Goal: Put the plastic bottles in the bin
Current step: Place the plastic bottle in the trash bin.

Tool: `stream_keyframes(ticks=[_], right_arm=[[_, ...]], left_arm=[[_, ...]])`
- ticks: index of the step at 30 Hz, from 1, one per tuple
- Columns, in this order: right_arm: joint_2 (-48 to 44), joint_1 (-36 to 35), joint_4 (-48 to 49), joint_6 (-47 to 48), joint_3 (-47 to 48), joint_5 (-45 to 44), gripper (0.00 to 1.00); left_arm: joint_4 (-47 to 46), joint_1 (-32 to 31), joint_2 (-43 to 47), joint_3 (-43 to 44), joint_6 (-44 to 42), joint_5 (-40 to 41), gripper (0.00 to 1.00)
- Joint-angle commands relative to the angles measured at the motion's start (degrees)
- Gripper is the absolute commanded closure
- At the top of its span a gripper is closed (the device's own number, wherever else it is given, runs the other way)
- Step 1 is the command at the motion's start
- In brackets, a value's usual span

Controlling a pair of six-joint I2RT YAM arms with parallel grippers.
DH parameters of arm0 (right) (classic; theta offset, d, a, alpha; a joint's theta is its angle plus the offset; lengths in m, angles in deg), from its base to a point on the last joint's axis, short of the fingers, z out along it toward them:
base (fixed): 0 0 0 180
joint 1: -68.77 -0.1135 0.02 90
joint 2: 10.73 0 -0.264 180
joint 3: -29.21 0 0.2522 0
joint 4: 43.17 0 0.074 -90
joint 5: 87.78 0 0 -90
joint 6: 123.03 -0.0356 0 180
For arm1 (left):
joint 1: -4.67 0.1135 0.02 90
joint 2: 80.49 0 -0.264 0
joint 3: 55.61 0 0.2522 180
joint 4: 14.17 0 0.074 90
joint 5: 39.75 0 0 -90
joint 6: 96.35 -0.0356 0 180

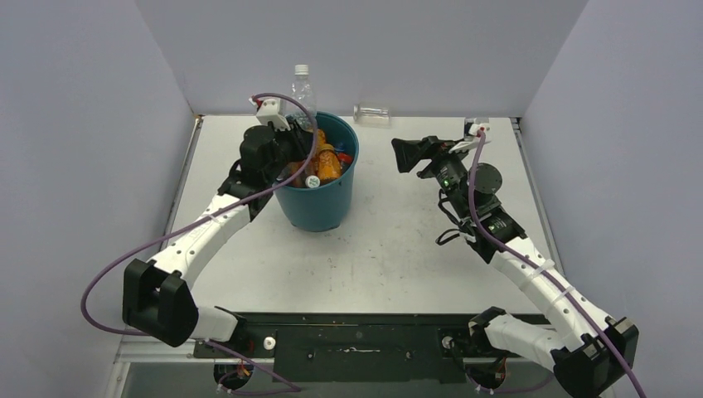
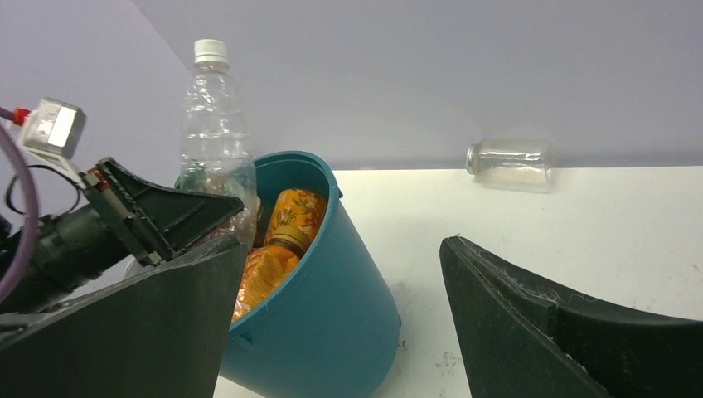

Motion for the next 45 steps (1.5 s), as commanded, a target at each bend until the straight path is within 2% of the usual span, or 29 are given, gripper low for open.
stream_keyframes(ticks=[1, 6, 11, 14, 16, 22, 25, 32, 34, 36, 38, 41, 45], right_arm=[[1.38, -0.08, 5.12, -0.79, -0.05, -0.28, 0.10], [3.93, -0.10, 7.50, -1.95, -0.84, -0.27, 0.10], [6.56, -0.19, 7.54, -3.05, 0.67, 2.99, 0.10], [6.69, -0.24, 7.52, -3.31, 1.06, 3.34, 0.10], [6.49, -0.19, 7.25, -3.03, 1.19, 3.12, 0.10], [6.71, -0.18, 6.69, -2.27, 1.64, 2.57, 0.10], [7.01, -0.19, 6.85, -2.45, 1.70, 2.65, 0.10], [6.79, -0.22, 6.94, -2.67, 1.51, 2.80, 0.10], [6.62, -0.21, 6.81, -2.60, 1.38, 2.76, 0.10], [6.38, -0.19, 6.61, -2.39, 1.35, 2.67, 0.10], [6.15, -0.20, 6.34, -2.16, 1.35, 2.54, 0.10], [5.68, -0.14, 6.17, -2.04, 1.17, 2.32, 0.10], [5.49, -0.13, 6.07, -2.07, 1.13, 2.23, 0.10]], left_arm=[[3.49, -0.60, 4.90, 4.93, 0.17, 1.90, 1.00], [-2.03, -1.72, 6.21, -3.88, -1.87, 1.88, 1.00], [2.00, -1.63, 2.35, -3.29, -3.04, 1.27, 0.98], [2.00, -1.63, 2.17, -3.21, -3.73, 0.94, 0.73], [1.25, -1.70, 2.87, -3.43, -4.12, 0.73, 0.62], [0.17, -1.63, 5.41, -4.12, -5.58, 0.65, 0.48], [0.13, -1.63, 5.85, -4.44, -6.15, 0.54, 0.46], [0.32, -1.63, 6.42, -4.98, -6.57, 0.54, 0.50], [0.06, -1.63, 6.62, -5.01, -7.47, 0.29, 0.54], [0.61, -1.65, 6.35, -4.42, -8.67, -0.07, 0.65], [2.09, -1.72, 5.86, -3.38, -9.78, -0.18, 0.81], [2.23, -1.72, 6.15, -3.48, -10.17, -0.89, 0.99], [-0.47, -2.05, 8.42, -4.88, -9.88, -1.71, 1.00]])
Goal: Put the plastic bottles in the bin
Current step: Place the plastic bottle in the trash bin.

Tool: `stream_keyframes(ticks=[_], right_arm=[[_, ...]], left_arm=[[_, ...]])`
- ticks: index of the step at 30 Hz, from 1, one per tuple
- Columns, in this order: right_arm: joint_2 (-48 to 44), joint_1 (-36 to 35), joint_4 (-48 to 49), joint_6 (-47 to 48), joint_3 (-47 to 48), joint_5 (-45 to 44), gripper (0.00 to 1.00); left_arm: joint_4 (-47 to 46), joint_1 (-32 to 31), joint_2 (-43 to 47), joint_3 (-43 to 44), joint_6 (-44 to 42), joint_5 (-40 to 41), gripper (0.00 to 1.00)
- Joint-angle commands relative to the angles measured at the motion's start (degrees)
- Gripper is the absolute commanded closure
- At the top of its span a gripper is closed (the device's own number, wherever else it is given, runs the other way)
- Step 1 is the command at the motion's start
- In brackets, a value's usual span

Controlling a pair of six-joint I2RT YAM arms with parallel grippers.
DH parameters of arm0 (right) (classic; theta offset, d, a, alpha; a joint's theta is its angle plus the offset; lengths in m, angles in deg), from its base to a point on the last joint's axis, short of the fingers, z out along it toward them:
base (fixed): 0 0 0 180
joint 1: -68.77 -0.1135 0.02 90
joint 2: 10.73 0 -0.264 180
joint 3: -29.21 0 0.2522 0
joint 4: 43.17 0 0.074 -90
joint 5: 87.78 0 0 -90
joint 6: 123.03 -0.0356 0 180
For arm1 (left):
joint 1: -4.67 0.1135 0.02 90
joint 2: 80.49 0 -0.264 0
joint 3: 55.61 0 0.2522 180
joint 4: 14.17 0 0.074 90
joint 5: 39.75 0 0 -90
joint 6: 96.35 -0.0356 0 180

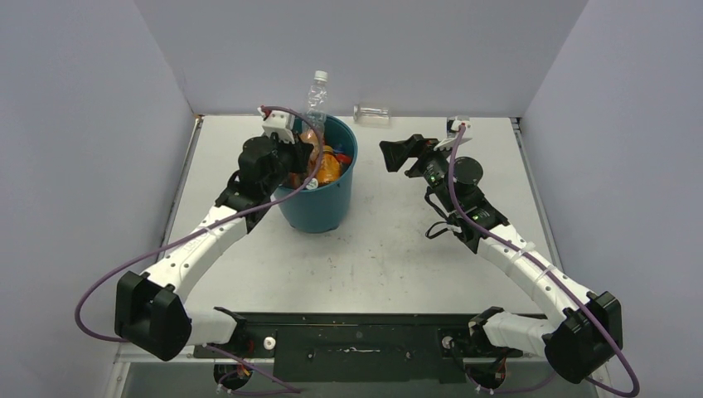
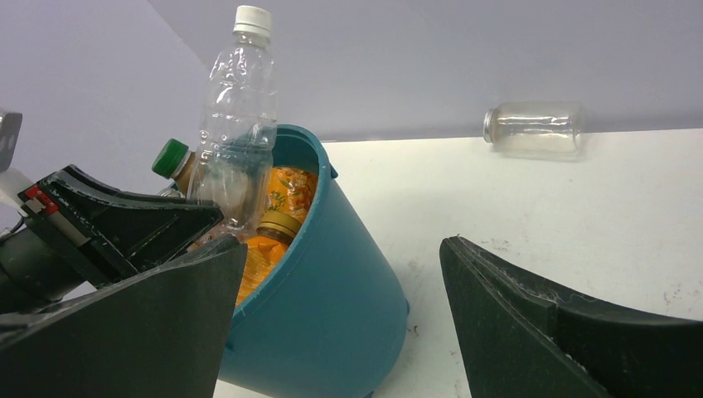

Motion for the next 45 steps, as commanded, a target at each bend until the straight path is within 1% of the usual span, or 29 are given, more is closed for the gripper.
stream_keyframes(ticks=[1, 5, 9, 11, 13, 17, 20, 22, 24, 29, 33, 34, 36, 37, 38, 42, 45], right_arm=[[-1.78, -0.15, 2.28, 0.69, 1.55, 0.09, 0.10], [-1.94, -0.19, 2.28, 0.55, 1.46, 0.17, 0.10], [-2.20, -0.19, 2.25, 0.43, 1.30, 0.10, 0.10], [-2.29, -0.21, 2.24, 0.33, 1.21, 0.17, 0.10], [-2.30, -0.26, 2.29, 0.12, 1.21, 0.17, 0.10], [-2.11, -0.19, 2.78, -0.69, 1.22, 0.55, 0.10], [-1.81, -0.24, 3.27, -1.37, 1.08, 0.95, 0.10], [-1.51, -0.19, 3.51, -1.92, 0.89, 1.29, 0.10], [-1.36, -0.29, 3.92, -2.39, 0.50, 1.55, 0.10], [-1.63, -0.39, 4.11, -2.66, -0.17, 1.34, 0.10], [-2.07, -0.37, 3.25, -2.09, -0.02, 0.94, 0.10], [-2.07, -0.31, 3.04, -1.76, 0.04, 0.77, 0.10], [-2.03, -0.28, 2.91, -1.51, 0.20, 0.54, 0.10], [-1.96, -0.29, 2.85, -1.35, 0.24, 0.41, 0.10], [-1.76, -0.24, 2.80, -1.40, 0.29, 0.28, 0.10], [-0.70, -0.29, 2.44, -1.40, 0.83, 0.02, 0.10], [-0.01, -0.28, 2.17, -1.45, 1.07, -1.22, 0.10]], left_arm=[[-1.70, -0.49, 3.82, -0.16, -0.64, -1.51, 1.00], [-1.16, -0.85, 6.56, 1.31, -0.54, -2.04, 1.00], [-1.64, -1.25, 11.19, 2.09, 0.39, -0.89, 1.00], [0.68, -1.54, 13.07, 3.60, 0.75, 0.08, 1.00], [5.87, -1.87, 14.15, 6.48, 1.90, 1.64, 1.00], [26.18, -1.93, 13.48, 14.01, 5.95, 5.65, 1.00], [39.17, -1.85, 10.19, 18.36, 5.48, 7.03, 1.00], [45.22, -1.69, 7.98, 20.63, 4.16, 7.86, 1.00], [47.47, -1.66, 6.40, 21.48, 2.35, 6.80, 1.00], [44.71, -1.84, 4.25, 20.55, 0.76, 4.82, 1.00], [48.60, -1.84, 0.49, 24.22, 0.40, 4.70, 1.00], [49.37, -1.84, -0.14, 25.15, 0.20, 4.36, 0.96], [49.67, -1.92, -0.33, 25.21, -0.08, 3.81, 0.70], [49.13, -2.00, 0.09, 24.83, -0.13, 3.82, 0.59], [48.37, -2.08, 0.69, 24.28, -0.13, 4.12, 0.51], [43.49, -2.27, 5.42, 21.73, -0.29, 4.50, 0.25], [41.50, -2.36, 8.04, 21.35, -0.44, 4.49, 0.09]])
